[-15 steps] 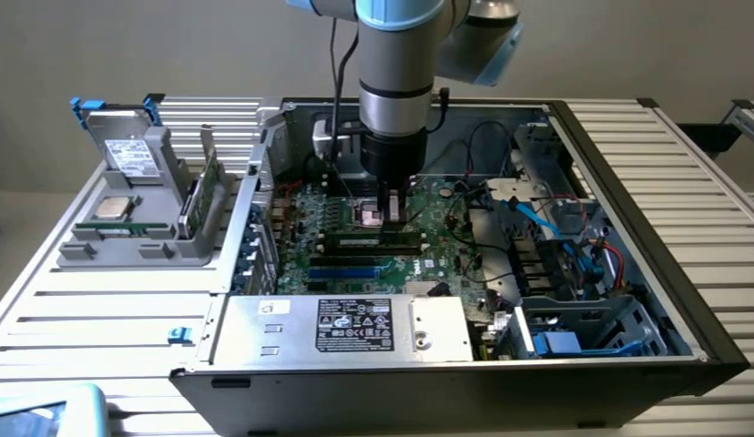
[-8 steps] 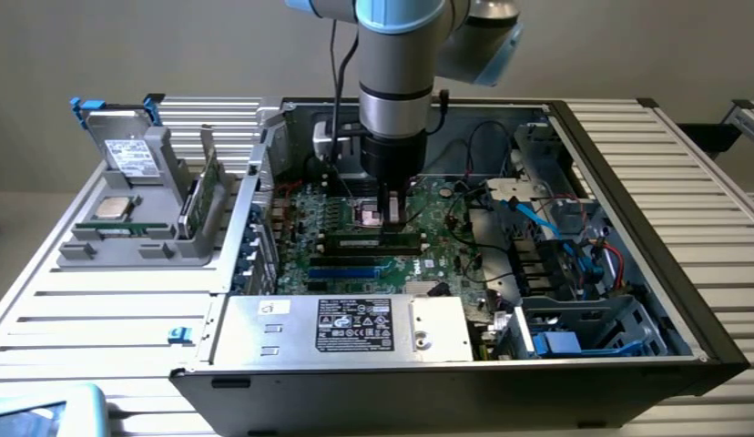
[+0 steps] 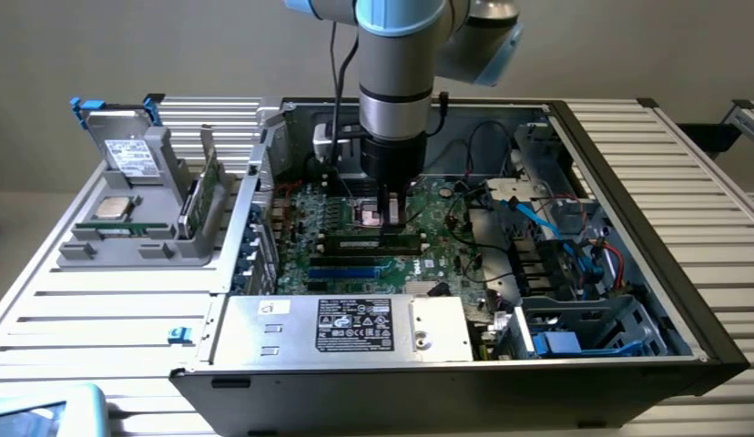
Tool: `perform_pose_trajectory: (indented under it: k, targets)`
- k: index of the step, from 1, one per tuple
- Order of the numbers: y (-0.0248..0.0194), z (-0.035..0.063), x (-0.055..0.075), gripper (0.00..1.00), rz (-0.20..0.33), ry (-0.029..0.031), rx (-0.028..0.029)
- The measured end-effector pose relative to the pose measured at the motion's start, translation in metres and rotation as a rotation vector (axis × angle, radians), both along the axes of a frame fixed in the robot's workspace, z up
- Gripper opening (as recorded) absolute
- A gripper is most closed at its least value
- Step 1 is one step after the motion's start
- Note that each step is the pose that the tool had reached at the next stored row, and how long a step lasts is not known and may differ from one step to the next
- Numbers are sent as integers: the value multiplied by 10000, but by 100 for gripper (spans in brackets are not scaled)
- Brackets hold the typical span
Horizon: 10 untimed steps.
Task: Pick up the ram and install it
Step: 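Insert the ram into the slot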
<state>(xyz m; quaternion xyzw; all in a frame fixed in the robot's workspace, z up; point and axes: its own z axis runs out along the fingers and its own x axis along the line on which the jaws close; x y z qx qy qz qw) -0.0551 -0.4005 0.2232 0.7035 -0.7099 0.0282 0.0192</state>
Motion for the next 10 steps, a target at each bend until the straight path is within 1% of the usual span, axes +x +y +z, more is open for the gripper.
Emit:
perform_pose_trajectory:
  k: [2, 3, 6, 10]
  targets:
    - [0, -1, 0, 15, 0, 0, 1]
    - [0, -2, 0, 22, -2, 0, 1]
    - [0, 5, 0, 22, -10, -2, 4]
    - [0, 87, 13, 22, -12, -2, 4]
